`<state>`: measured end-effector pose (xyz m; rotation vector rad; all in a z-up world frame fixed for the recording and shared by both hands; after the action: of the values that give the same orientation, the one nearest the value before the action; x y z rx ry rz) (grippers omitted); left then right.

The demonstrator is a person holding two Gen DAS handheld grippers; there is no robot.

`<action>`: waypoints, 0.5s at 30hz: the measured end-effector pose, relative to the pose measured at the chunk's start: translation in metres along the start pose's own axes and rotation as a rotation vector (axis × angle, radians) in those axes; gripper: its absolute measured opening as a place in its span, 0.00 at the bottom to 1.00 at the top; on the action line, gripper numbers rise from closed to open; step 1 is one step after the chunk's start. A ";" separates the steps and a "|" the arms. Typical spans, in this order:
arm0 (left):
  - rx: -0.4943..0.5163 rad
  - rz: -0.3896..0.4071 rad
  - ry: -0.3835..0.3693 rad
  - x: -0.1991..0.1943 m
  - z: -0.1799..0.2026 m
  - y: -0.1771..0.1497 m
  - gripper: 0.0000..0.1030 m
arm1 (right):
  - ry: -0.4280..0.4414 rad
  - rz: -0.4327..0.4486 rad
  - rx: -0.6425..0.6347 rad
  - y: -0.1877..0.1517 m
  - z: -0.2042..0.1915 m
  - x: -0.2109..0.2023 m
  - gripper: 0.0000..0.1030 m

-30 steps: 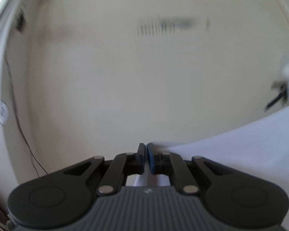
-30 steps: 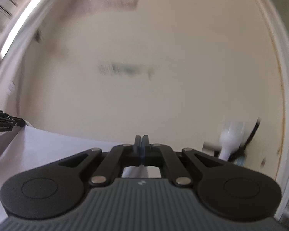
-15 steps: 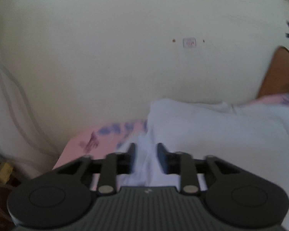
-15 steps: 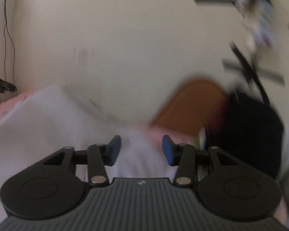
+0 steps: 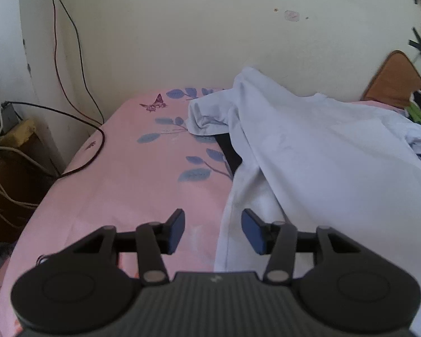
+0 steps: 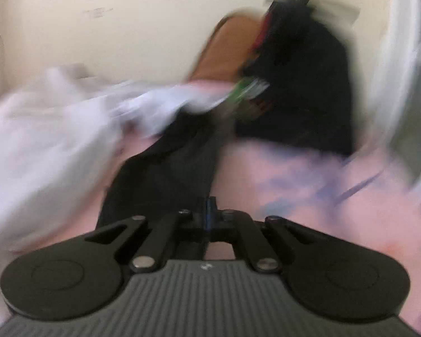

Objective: Fold small clothes

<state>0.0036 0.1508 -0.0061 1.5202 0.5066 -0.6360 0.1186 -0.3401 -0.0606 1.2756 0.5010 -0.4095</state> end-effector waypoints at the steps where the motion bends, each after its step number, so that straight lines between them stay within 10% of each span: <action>1: 0.016 0.007 0.006 -0.003 0.000 0.000 0.50 | -0.142 0.046 -0.055 0.006 0.022 -0.002 0.03; 3: 0.040 0.009 0.015 -0.011 0.000 -0.006 0.52 | -0.361 0.079 -0.069 0.021 0.073 -0.005 0.05; 6: 0.038 -0.002 0.001 -0.018 0.000 -0.019 0.55 | -0.390 0.068 0.042 0.030 0.101 -0.020 0.35; 8: 0.031 -0.020 -0.008 -0.017 0.000 -0.029 0.56 | -0.242 0.115 0.087 0.036 0.072 -0.041 0.56; 12: 0.012 -0.079 0.008 -0.009 -0.002 -0.047 0.55 | 0.290 0.030 0.156 0.010 -0.040 -0.076 0.60; 15: 0.011 -0.105 -0.007 -0.005 0.004 -0.057 0.52 | 0.497 -0.053 0.073 -0.014 -0.119 -0.089 0.60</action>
<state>-0.0380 0.1497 -0.0455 1.5090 0.5806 -0.7262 0.0228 -0.2268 -0.0463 1.4404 0.9465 -0.1505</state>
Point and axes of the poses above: each gripper's, at about its wrist camera, not at the fingertips, and x roughly the way its jaws point, z to its right, y to its top, the point moved 10 cm from there along x, roughly the way its jaws point, and after that the axes turned 6 degrees about -y, right-handed, at the moved point
